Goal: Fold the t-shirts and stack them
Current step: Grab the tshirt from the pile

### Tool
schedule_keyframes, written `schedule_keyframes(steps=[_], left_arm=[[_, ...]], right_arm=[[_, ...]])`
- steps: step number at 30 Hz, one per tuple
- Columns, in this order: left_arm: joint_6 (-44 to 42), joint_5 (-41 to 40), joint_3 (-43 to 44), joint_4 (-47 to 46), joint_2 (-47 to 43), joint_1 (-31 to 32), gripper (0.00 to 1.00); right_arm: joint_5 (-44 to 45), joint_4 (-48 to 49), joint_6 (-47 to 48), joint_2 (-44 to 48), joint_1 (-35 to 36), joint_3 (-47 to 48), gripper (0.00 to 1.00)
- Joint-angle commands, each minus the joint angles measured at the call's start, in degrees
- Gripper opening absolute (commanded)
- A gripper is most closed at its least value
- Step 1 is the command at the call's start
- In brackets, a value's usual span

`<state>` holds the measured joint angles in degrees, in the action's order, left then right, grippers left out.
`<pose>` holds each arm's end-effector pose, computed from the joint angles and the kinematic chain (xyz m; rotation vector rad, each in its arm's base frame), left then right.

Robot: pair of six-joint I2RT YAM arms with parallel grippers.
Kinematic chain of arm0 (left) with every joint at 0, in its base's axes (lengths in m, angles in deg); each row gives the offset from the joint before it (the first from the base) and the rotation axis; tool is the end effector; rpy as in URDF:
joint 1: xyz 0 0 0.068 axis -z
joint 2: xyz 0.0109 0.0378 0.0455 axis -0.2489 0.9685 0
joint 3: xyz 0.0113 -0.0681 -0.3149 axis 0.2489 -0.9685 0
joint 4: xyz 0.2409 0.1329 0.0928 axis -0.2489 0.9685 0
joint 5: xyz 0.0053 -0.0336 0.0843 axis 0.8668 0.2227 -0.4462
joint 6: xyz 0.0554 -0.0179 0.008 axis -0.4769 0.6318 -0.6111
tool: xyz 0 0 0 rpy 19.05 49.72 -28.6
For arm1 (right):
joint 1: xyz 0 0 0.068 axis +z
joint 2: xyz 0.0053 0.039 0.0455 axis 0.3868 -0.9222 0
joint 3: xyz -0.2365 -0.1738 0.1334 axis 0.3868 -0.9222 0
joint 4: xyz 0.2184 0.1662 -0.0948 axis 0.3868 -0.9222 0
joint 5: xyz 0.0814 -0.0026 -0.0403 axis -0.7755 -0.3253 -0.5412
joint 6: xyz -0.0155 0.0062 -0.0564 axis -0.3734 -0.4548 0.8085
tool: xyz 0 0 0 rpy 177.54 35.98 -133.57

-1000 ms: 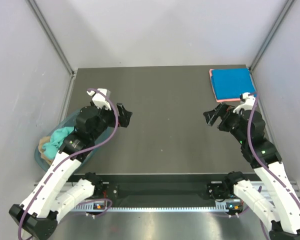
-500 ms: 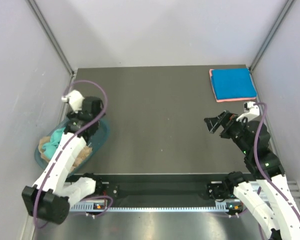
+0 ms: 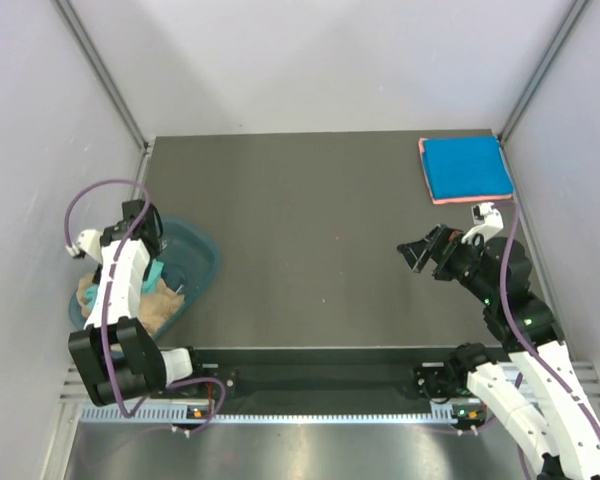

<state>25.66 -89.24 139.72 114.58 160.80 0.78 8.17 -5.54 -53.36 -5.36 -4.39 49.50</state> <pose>0.2230 0.0836 0.3032 -1.6896 1.7969 0.6851 0.1075 0.0418 0.3528 0.1650 1.9561 0.7369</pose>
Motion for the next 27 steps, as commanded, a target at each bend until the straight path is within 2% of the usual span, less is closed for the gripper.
schedule_keyframes(steps=[1,8,12,20,27], left_arm=[[6.5,0.8,-3.0,2.3,-0.4,-0.6,0.70],[13.3,-3.4,-5.3,7.0,-3.9,-0.6,0.74],[11.5,-3.3,-8.5,3.8,-4.6,-0.7,0.78],[10.8,1.3,-11.0,-1.6,1.1,-0.7,0.79],[3.6,-1.5,-7.6,-5.5,-3.4,-0.7,0.80]], right_arm=[[-1.7,1.7,0.9,-0.6,0.6,2.0,1.00],[-1.4,2.1,0.7,-0.5,0.6,2.4,1.00],[-1.5,2.3,0.1,-1.1,0.6,2.5,1.00],[-2.1,0.5,0.3,-2.3,0.6,3.9,1.00],[-1.4,0.6,0.5,-1.9,0.7,3.8,1.00]])
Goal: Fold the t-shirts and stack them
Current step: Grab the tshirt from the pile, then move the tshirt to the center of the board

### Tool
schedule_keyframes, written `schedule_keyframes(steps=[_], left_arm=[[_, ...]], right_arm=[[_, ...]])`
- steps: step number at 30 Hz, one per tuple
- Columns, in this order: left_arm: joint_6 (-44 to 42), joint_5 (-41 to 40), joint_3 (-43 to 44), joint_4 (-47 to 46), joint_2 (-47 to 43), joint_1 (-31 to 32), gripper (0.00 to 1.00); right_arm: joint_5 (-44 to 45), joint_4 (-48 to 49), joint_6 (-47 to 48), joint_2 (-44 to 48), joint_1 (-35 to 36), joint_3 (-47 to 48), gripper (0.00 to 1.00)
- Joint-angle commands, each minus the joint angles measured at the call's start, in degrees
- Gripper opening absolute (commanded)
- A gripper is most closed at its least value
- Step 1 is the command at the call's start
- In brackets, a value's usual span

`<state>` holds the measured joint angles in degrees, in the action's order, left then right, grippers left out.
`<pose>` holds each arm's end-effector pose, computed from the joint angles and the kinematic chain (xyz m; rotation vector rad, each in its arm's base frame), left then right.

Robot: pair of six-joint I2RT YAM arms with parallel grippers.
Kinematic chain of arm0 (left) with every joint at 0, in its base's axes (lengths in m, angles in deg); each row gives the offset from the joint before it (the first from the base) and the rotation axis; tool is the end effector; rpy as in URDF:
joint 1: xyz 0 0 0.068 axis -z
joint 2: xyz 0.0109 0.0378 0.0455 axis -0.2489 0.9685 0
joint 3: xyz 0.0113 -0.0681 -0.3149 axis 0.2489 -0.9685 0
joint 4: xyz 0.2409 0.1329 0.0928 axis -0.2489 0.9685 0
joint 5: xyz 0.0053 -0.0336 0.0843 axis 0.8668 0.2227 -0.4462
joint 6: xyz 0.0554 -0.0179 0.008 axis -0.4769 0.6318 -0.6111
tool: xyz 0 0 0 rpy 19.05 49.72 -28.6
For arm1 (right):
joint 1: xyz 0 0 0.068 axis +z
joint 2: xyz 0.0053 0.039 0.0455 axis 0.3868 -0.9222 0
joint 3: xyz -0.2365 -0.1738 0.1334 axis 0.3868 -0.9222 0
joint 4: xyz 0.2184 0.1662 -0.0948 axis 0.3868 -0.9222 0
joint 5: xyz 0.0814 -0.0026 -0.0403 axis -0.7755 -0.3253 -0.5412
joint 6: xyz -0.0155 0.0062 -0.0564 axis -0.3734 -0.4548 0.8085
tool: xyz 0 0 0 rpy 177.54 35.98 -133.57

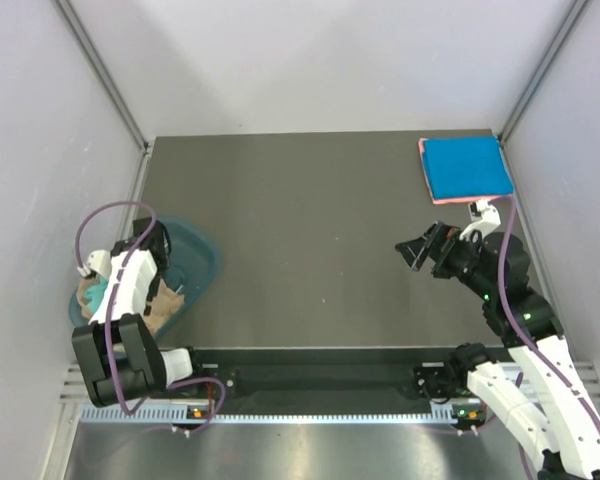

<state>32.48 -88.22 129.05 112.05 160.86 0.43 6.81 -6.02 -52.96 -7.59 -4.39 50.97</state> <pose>0.2023 0.0794 0.2469 -1.8100 1.7995 0.7321 0.1138 0.0449 0.3575 0.1458 1.9821 0.7487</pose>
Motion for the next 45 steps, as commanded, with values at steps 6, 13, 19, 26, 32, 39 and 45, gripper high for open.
schedule_keyframes(steps=[6,13,19,26,32,39,45], left_arm=[[-13.4,-4.2,5.8,-13.0,-5.4,-0.3,0.87],[-20.5,-6.6,5.0,-23.8,-1.0,-1.4,0.87],[-16.6,-5.3,9.8,-19.5,9.8,-4.5,0.83],[-23.6,7.4,12.4,-24.0,13.9,-4.7,0.00],[-35.5,26.1,20.3,-33.0,0.3,3.2,0.00],[-28.8,53.4,26.4,-48.2,-6.1,13.8,0.00],[-27.9,64.8,22.3,-62.3,-9.0,28.9,0.00]], right_arm=[[-1.0,1.5,-0.1,-1.5,0.7,2.7,1.00],[-2.1,1.6,-0.5,-2.2,0.7,3.2,1.00],[-1.1,0.3,0.7,-0.3,0.6,4.2,1.00],[0.4,-0.7,1.6,1.7,0.7,5.3,1.00],[-0.3,-0.8,0.0,1.3,0.7,6.4,1.00],[-5.8,0.2,1.0,2.3,0.6,7.0,1.00],[-1.8,-1.6,0.3,5.5,0.6,8.1,1.00]])
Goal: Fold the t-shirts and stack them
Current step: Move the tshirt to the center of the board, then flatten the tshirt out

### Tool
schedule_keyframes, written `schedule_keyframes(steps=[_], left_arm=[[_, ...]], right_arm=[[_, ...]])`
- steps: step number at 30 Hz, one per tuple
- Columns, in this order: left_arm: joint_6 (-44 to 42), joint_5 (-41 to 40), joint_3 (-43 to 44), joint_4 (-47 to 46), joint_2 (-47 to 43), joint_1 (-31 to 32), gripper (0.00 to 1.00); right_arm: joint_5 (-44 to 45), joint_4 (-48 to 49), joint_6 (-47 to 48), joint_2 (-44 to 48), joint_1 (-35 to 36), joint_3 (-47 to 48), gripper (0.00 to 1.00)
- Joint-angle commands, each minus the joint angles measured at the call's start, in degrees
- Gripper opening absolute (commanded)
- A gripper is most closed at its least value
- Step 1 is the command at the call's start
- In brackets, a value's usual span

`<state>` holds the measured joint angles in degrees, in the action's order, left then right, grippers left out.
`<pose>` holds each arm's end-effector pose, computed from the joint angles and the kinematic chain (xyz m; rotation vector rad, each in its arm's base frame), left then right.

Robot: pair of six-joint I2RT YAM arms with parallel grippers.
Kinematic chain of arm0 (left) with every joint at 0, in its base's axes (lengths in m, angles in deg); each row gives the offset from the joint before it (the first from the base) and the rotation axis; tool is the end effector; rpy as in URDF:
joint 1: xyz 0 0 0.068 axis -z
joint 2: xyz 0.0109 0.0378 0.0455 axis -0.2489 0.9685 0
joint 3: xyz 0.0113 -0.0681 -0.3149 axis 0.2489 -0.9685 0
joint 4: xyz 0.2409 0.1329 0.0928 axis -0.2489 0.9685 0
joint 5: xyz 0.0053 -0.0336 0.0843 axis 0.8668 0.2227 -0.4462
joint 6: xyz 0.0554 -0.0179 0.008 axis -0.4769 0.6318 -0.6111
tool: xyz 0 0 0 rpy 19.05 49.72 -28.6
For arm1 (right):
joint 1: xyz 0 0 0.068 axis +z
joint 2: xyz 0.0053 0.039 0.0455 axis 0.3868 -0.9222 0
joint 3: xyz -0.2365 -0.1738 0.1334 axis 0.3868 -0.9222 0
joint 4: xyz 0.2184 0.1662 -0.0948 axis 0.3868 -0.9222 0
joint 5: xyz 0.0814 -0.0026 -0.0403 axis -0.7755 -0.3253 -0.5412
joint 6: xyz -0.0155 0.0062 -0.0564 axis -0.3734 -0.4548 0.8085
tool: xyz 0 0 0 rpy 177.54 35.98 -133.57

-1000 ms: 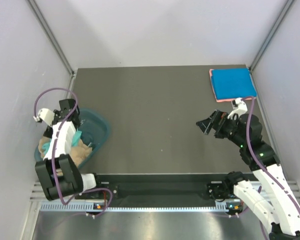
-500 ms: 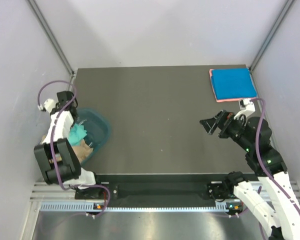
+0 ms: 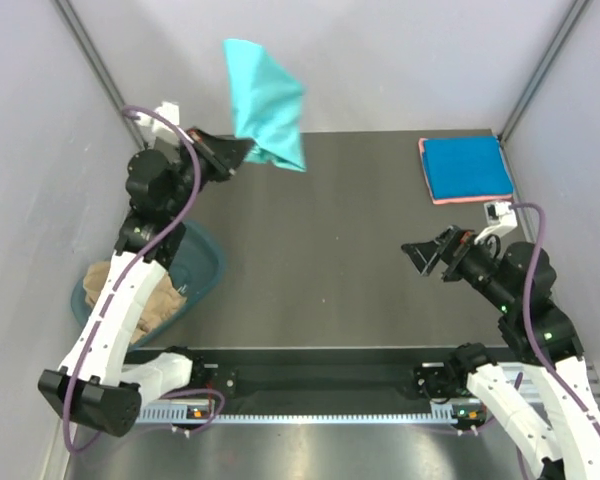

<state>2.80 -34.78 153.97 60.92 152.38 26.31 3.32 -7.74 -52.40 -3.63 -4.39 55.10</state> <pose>0.2510 -0.0620 0.5039 -0.2468 1.5521 -0.9220 0.0879 0.0390 0.3864 0.0706 1.8788 0.8229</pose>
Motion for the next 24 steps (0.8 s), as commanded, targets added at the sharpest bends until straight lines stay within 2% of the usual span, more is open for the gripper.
schedule_keyframes(steps=[1,2,4,6,8,10,13,16,20,24], left_arm=[[3.5,12.8,-4.6,-11.9,-0.5,3.7,0.04],[4.3,14.3,-10.4,-14.7,-0.3,5.7,0.15],[3.7,17.5,-17.2,-17.2,0.2,7.8,0.29],[1.7,19.6,-25.0,-15.7,2.2,10.8,0.46],[-0.6,18.0,-30.9,-13.3,3.3,12.9,0.49],[-2.4,12.6,-34.7,-9.2,2.8,15.2,0.52],[-5.6,5.3,-36.2,-4.6,2.2,19.1,0.64],[-7.9,0.8,-34.9,0.1,4.4,22.6,0.64],[-6.6,1.6,-36.6,-3.8,9.6,23.5,0.64],[-6.5,1.2,-36.4,-10.0,15.9,23.5,0.64]], right_arm=[[2.6,-0.7,-0.9,1.7,0.6,4.3,1.00],[4.3,-2.3,-1.4,1.7,0.7,4.3,1.00],[5.7,-4.0,-2.3,1.9,0.7,3.7,1.00],[7.0,-6.9,-2.7,1.7,0.7,3.1,1.00],[9.1,-9.4,-3.4,1.7,0.7,1.4,1.00],[11.2,-10.6,-4.7,1.7,0.6,-1.0,0.99],[16.2,-11.4,-7.4,0.0,0.6,-3.9,0.96],[16.5,-7.9,-9.8,-4.9,0.7,-6.8,0.85],[14.8,0.8,-12.9,-18.5,1.1,-11.0,0.79],[17.8,7.7,-13.7,-30.4,2.7,-11.8,0.80]])
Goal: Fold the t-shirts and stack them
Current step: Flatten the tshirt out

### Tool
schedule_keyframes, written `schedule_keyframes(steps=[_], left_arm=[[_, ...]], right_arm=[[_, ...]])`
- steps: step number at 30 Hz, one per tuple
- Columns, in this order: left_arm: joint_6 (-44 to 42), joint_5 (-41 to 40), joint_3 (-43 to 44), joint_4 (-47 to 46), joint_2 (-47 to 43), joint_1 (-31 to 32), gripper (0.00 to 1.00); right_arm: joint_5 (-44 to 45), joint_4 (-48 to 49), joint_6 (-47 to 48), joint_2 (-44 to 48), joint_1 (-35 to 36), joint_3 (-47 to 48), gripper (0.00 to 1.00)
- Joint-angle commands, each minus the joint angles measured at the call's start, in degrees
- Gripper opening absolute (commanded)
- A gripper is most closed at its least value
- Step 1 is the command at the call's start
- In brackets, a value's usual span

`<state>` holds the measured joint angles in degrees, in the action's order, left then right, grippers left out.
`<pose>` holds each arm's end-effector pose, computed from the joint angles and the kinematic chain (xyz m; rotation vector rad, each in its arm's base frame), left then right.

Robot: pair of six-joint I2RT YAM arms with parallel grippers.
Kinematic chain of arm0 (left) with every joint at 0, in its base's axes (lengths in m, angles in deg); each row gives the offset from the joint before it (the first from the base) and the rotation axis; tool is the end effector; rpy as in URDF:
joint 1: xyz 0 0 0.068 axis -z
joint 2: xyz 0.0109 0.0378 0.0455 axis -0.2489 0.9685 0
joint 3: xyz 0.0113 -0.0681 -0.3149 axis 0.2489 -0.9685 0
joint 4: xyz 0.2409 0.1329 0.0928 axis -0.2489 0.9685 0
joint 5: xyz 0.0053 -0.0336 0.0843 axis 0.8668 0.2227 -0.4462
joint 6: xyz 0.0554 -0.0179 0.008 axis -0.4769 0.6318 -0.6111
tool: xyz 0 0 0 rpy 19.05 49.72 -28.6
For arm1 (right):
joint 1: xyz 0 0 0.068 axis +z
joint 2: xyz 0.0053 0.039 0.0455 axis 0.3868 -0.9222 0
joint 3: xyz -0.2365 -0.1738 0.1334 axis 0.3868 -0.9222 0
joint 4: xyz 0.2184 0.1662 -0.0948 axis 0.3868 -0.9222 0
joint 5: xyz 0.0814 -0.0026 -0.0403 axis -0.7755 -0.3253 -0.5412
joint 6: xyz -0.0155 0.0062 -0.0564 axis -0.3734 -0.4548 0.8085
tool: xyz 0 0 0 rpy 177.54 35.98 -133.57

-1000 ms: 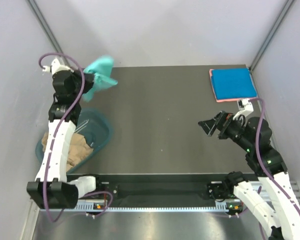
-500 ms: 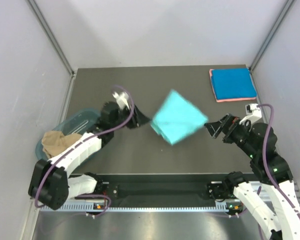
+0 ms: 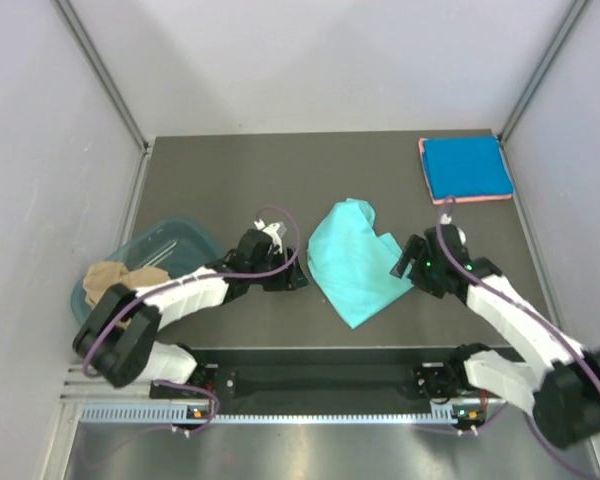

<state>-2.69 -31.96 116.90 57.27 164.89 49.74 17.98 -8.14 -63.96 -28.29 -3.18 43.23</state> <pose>0.2195 -0.1691 0.2066 0.0971 2.4593 -0.9132 0.1770 0.0614 0.2532 0.5493 2.4413 0.4380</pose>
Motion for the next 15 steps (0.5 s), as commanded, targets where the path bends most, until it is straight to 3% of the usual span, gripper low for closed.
schedule_keyframes(steps=[1,4,11,15], left_arm=[[-1.3,-1.8,2.8,-6.6,6.4,0.1,0.64],[-2.6,-3.1,9.3,-4.2,12.6,0.1,0.64],[-1.3,-7.4,21.4,-1.0,23.9,-2.6,0.61],[-1.6,-4.9,28.8,2.4,30.9,-3.6,0.49]], right_arm=[[4.3,9.5,-0.1,-7.8,1.6,1.4,0.81],[4.7,17.5,8.4,-16.3,1.4,7.4,0.80],[-1.8,17.2,19.6,-37.9,-1.9,23.4,0.72],[-0.9,15.4,21.8,-44.6,-3.5,27.2,0.61]])
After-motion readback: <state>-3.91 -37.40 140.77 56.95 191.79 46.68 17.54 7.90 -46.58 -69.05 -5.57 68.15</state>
